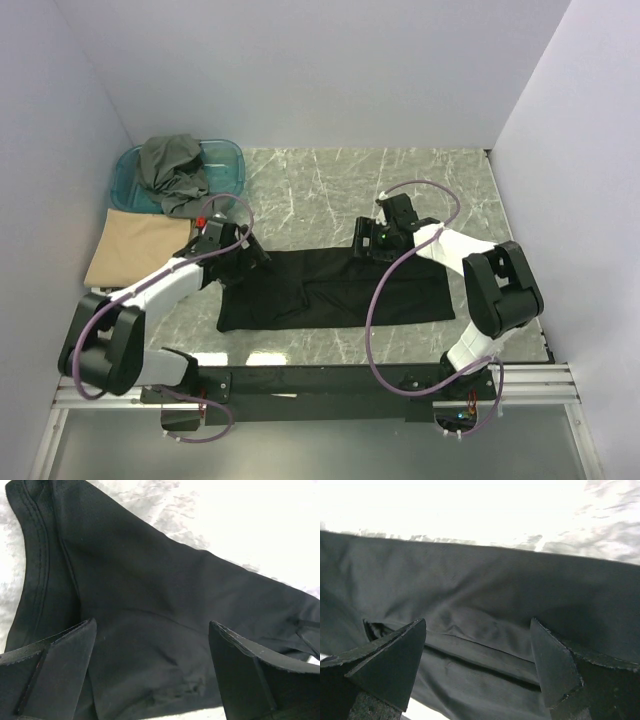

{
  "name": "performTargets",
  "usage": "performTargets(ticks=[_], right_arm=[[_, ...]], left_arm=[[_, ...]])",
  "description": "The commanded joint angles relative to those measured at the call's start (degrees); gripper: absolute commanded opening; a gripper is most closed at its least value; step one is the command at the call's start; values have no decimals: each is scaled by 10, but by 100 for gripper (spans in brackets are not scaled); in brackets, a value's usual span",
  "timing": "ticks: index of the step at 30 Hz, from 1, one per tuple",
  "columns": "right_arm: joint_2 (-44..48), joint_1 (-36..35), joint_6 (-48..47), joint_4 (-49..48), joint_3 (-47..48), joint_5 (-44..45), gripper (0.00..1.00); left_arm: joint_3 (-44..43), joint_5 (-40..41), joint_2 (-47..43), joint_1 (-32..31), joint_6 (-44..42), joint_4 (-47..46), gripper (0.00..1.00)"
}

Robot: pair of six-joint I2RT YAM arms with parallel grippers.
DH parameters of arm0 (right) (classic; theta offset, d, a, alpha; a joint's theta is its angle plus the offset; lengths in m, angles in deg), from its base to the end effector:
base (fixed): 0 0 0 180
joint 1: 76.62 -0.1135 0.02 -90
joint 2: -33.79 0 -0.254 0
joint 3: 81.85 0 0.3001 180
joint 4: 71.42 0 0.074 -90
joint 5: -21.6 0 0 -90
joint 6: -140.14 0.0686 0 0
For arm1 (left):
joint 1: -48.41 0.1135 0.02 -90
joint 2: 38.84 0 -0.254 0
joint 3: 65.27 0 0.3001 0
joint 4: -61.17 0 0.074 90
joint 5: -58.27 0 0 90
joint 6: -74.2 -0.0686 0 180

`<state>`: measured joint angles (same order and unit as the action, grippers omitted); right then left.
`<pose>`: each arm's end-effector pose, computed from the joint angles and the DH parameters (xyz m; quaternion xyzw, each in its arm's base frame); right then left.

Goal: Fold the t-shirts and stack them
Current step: Fold the tshirt

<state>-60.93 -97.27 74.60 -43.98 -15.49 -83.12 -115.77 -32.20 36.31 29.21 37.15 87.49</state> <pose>0.3531 0.1517 0.1080 -0.0061 0.9486 0.2249 0.2223 0.2996 -0.1049 0.1231 -0.2723 0.9024 -0.1998 0.2677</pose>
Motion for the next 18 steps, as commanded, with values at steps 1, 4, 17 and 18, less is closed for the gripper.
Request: performTargets(ticks=[1,4,17,18], right_arm=[[-1,-2,-11,-32,11,-43,90],[4,-3,-12,-28,-10,-40,90],[149,-2,-9,4,-144,-34,90],[162,-3,-8,6,-148,-31,90]], left_arm=[[-18,2,21,-1,0,-38,100],[-15,0,39,0,3,-46,99],[-16,46,80,19,-7,-20,99],[-17,46,86,22,-7,-21,99]])
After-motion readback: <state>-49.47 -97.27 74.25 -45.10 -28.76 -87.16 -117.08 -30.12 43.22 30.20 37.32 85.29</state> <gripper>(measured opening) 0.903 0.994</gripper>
